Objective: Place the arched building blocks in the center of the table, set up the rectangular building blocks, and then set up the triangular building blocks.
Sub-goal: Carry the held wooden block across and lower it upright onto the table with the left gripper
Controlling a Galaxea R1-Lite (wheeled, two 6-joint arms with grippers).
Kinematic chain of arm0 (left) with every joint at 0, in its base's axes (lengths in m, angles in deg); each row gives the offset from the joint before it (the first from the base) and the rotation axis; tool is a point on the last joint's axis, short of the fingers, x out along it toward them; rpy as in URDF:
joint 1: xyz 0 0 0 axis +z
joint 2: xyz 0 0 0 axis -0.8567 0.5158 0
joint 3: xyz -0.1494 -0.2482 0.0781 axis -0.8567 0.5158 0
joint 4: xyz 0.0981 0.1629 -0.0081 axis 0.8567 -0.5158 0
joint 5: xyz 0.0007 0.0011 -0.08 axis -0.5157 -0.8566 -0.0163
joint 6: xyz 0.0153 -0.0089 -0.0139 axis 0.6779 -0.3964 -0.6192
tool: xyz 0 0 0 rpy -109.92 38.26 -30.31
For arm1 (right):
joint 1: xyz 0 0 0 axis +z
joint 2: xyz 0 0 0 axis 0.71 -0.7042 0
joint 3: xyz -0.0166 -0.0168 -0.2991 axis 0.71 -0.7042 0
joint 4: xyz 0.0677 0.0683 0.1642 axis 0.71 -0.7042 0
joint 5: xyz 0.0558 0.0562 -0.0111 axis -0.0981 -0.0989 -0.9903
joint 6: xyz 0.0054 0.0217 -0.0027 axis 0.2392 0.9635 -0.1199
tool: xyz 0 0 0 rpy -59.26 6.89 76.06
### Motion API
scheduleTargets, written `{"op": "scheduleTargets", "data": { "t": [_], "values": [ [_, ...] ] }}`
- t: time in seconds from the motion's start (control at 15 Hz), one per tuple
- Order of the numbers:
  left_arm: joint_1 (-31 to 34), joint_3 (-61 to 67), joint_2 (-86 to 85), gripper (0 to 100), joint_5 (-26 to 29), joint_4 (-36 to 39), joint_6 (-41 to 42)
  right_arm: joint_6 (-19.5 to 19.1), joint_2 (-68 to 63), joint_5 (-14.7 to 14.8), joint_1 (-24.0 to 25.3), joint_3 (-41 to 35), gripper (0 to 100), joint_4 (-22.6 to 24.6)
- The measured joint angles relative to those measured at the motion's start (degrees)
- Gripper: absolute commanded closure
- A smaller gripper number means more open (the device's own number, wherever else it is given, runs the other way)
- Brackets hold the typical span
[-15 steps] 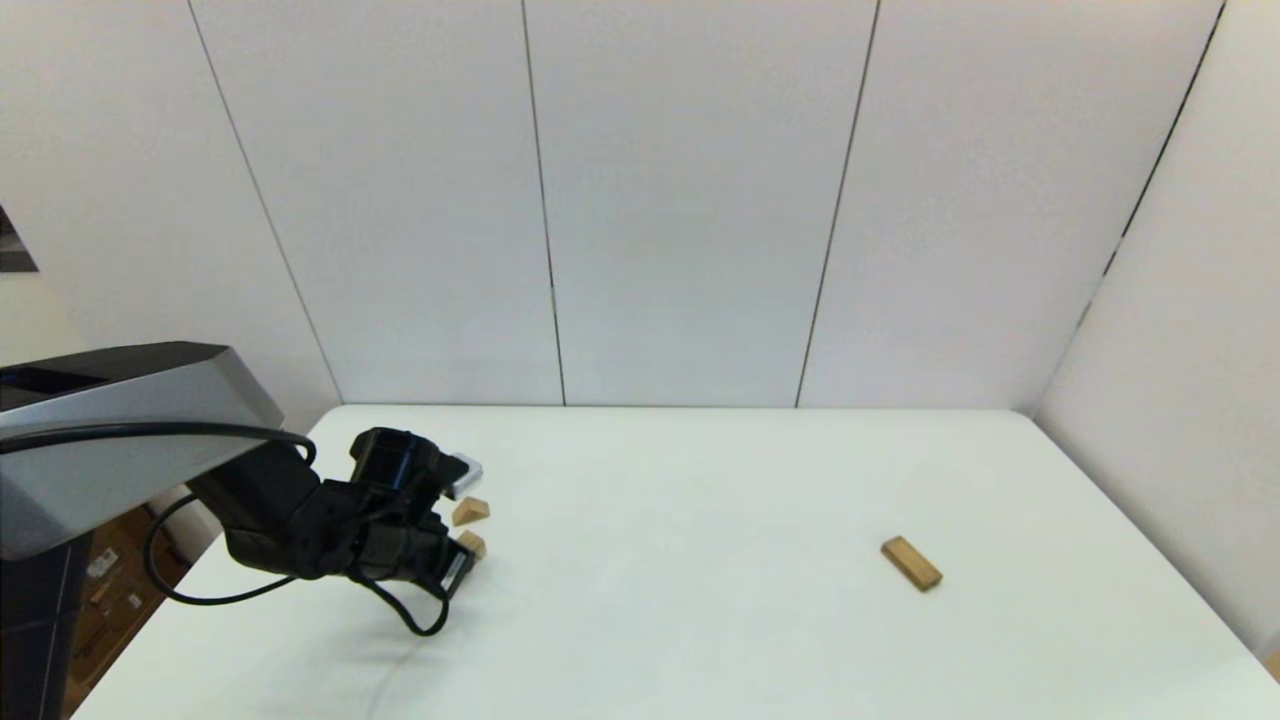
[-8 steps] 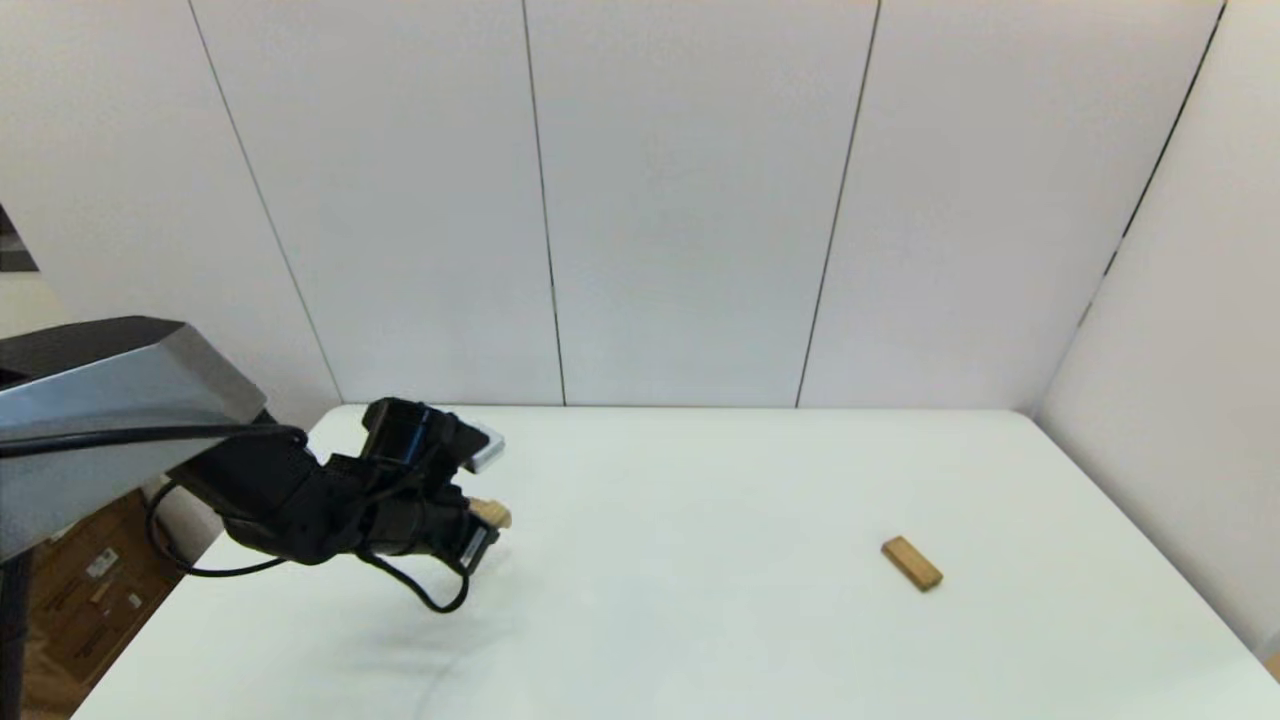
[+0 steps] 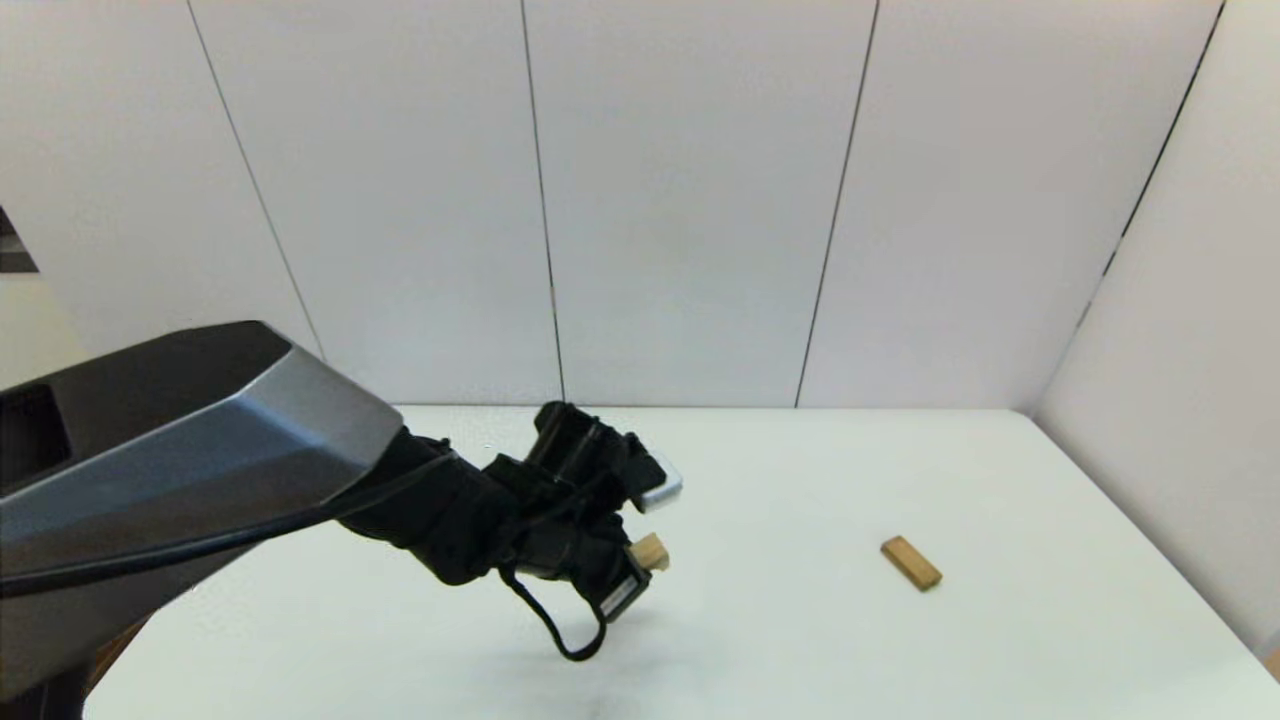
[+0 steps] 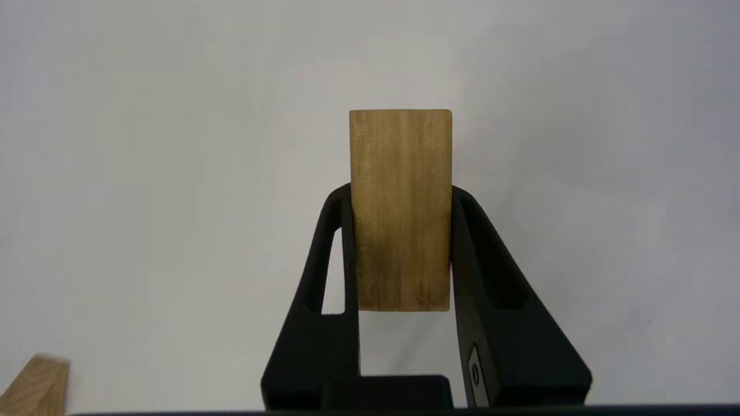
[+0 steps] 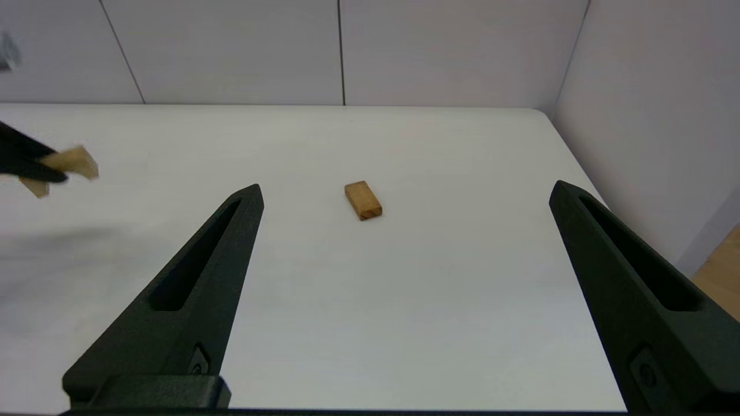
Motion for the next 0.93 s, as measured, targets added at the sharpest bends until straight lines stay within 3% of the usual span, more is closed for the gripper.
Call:
{"op": "scheduleTargets", "data": {
  "t": [0.27, 0.6, 0.93],
  "values": [
    [-2.8, -0.1, 2.6, 100, 1.3, -0.7, 3.7, 0.0, 0.0, 0.0, 0.0, 0.0, 0, 0.0],
    [-3.0, 1.6, 3.7, 100, 7.8, -0.2, 8.5, 0.0, 0.0, 0.0, 0.0, 0.0, 0, 0.0],
    [-2.4, 1.8, 7.3, 100, 11.3, 6.2, 11.7, 0.0, 0.0, 0.0, 0.0, 0.0, 0, 0.0]
  ]
}}
